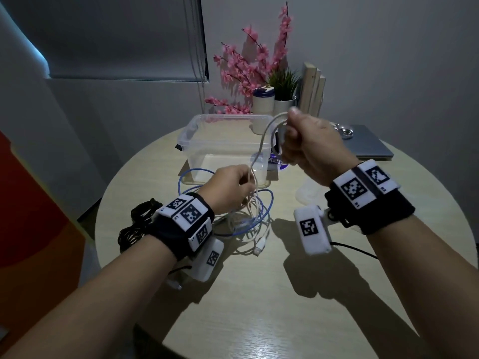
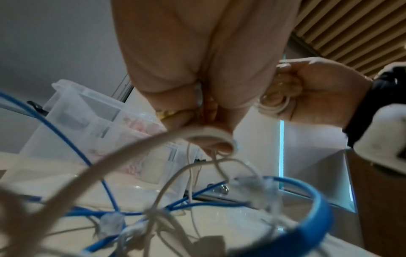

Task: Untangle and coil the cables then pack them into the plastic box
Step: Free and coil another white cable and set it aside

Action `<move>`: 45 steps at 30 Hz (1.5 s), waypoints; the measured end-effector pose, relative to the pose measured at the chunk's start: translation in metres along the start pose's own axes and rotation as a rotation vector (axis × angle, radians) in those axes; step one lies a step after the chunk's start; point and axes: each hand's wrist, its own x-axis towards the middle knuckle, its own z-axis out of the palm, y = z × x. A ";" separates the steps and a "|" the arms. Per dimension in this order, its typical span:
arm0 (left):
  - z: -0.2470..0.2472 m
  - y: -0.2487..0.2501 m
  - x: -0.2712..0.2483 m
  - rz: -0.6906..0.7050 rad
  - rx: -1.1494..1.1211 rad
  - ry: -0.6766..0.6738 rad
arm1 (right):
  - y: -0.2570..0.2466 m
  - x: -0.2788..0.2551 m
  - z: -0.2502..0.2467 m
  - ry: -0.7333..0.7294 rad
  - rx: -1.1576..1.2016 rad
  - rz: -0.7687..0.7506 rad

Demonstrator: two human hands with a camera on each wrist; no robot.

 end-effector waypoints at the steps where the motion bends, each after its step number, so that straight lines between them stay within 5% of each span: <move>1: 0.003 -0.002 -0.001 -0.014 0.013 -0.039 | -0.004 0.002 -0.003 0.015 0.059 -0.009; 6: 0.015 -0.004 -0.004 -0.037 0.059 -0.177 | -0.014 0.004 -0.007 0.075 0.251 -0.008; 11: 0.022 0.005 -0.010 0.057 0.146 -0.180 | -0.011 0.002 0.002 0.123 0.416 -0.032; 15: 0.021 0.012 -0.017 0.093 0.040 -0.117 | 0.007 0.008 -0.004 0.214 -0.119 -0.145; 19: 0.012 0.020 -0.013 0.095 -0.148 0.003 | 0.022 0.006 -0.010 0.093 -0.887 -0.113; 22: 0.001 0.027 -0.009 0.121 -0.156 0.087 | 0.023 0.001 -0.008 0.004 -1.027 -0.033; 29: -0.018 0.025 0.006 0.188 -0.102 0.383 | 0.024 -0.003 -0.005 -0.140 -0.861 0.045; 36: -0.007 0.020 0.003 0.106 -0.113 0.235 | 0.020 -0.006 -0.002 -0.105 -0.457 0.042; 45: 0.016 0.017 -0.008 0.004 -0.062 0.180 | 0.007 0.005 -0.009 0.162 -0.171 -0.077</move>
